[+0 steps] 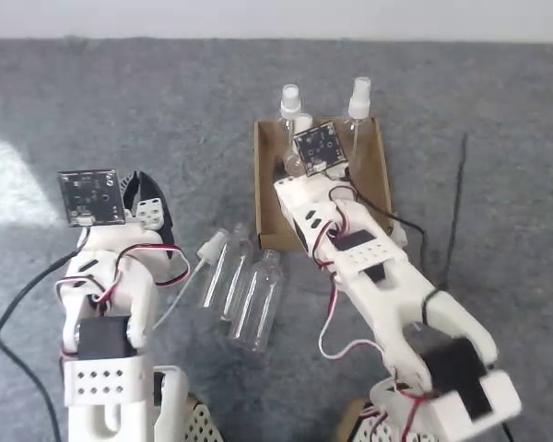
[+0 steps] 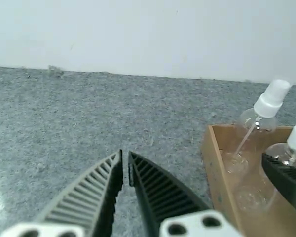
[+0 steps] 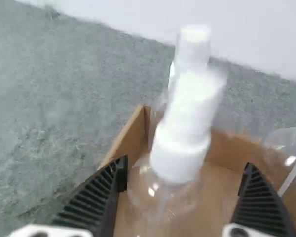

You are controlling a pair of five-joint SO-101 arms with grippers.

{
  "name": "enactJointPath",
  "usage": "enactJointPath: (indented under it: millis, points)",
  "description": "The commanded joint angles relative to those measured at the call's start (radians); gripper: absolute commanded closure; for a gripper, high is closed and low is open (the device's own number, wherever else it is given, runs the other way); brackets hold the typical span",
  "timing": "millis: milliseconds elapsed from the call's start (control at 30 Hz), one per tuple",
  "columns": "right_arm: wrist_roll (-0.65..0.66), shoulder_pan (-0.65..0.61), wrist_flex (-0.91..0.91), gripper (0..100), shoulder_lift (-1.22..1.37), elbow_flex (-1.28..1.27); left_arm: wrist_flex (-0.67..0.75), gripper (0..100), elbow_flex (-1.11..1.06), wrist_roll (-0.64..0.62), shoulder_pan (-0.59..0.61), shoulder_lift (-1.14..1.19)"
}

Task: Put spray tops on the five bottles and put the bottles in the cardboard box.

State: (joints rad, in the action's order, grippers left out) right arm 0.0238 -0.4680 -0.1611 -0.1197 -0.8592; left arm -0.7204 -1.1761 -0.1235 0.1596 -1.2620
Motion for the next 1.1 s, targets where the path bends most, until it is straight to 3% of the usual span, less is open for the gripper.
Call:
enactJointPath:
  millis: [0,233,433,567,700,900,1067]
  points:
    - [0.021,-0.008,0.090,69.8,-0.176,0.037,0.031,99,0.013,-0.009,0.005,0.008]
    - [0.020,-0.008,0.334,69.8,-0.358,0.146,0.031,99,0.013,-0.009,0.005,0.008]
    - [0.012,-0.008,0.816,69.8,-0.555,0.299,0.031,99,0.013,-0.009,0.005,0.009]
    - [-0.064,-0.016,1.124,69.8,-0.647,0.385,0.031,99,0.013,-0.009,0.005,0.009]
    - [-0.198,-0.148,1.353,69.8,-0.651,0.402,0.031,99,0.013,-0.009,0.005,0.009]
    - [-0.440,-0.414,1.302,69.7,-0.539,0.276,0.031,99,0.013,-0.009,0.005,0.009]
    - [-0.526,-0.460,1.138,69.8,-0.400,0.183,0.029,99,0.012,-0.009,0.005,0.009]
